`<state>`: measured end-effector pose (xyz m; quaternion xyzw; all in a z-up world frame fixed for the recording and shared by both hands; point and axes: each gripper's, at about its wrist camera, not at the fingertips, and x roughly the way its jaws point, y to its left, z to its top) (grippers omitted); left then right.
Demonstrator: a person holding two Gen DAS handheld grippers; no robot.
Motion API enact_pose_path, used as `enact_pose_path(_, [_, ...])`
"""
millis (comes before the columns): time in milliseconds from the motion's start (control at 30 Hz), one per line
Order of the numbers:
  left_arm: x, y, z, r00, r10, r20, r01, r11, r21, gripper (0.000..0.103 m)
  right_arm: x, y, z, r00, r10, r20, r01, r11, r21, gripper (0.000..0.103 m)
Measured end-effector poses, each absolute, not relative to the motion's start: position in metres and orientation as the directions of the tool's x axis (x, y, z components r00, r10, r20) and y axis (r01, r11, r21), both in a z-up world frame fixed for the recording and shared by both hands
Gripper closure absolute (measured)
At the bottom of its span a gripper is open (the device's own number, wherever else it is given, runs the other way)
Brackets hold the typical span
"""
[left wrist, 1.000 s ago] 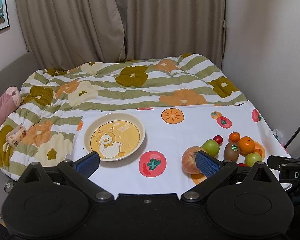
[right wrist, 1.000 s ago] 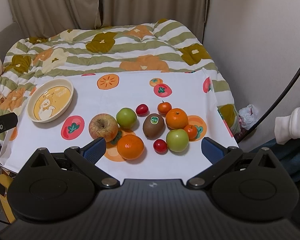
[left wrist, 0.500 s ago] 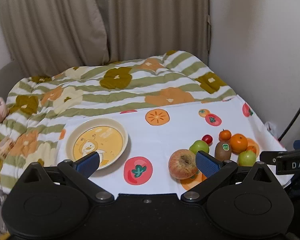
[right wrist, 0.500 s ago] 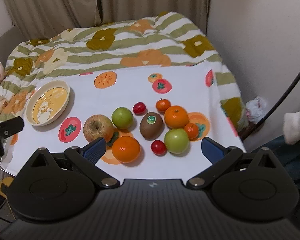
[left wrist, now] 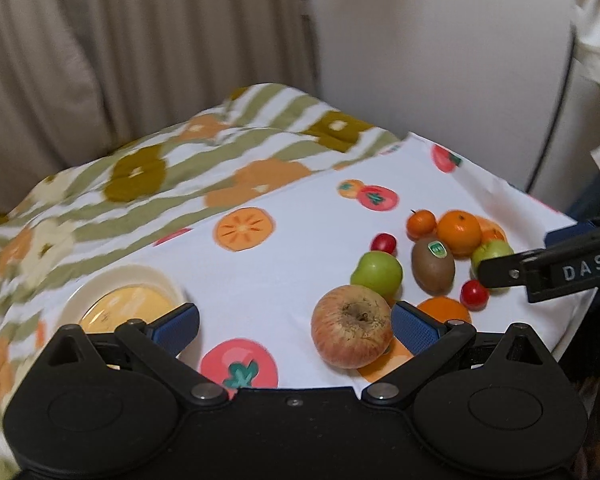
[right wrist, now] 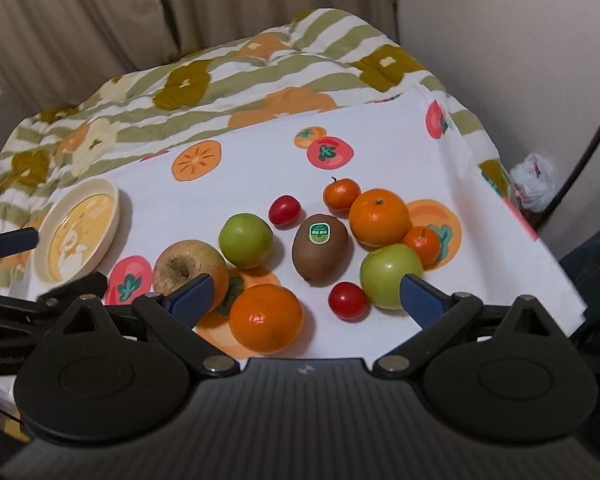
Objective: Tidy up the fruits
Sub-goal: 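Reach the left tool to the red apple while the right tool reaches the large orange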
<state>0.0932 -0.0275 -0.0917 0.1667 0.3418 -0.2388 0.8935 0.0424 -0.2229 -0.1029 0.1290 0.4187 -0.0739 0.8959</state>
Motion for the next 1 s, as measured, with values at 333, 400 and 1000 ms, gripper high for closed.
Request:
enact_pose_path(333, [0.11, -0.045, -0.137, 0.555, -0.434, -0.71, 0.736, 0.654, 0.175, 0.002, 0.048, -0.197, -0.14, 0.611, -0.094, -0.786, 0.378, 0.907, 0.186, 0.0])
enact_pose_path(400, [0.112, -0.048, -0.144, 0.542, -0.443, -0.714, 0.759, 0.624, 0.188, 0.004, 0.048, -0.194, -0.146, 0.605, -0.098, -0.79, 0.398, 0.897, 0.194, 0.0])
enact_pose_path(1000, [0.132, -0.069, -0.186, 0.454, -0.484, -0.749, 0.846, 0.497, 0.191, 0.024, 0.056, -0.183, -0.173, 0.587, -0.108, -0.803, 0.486, 0.839, 0.243, 0.008])
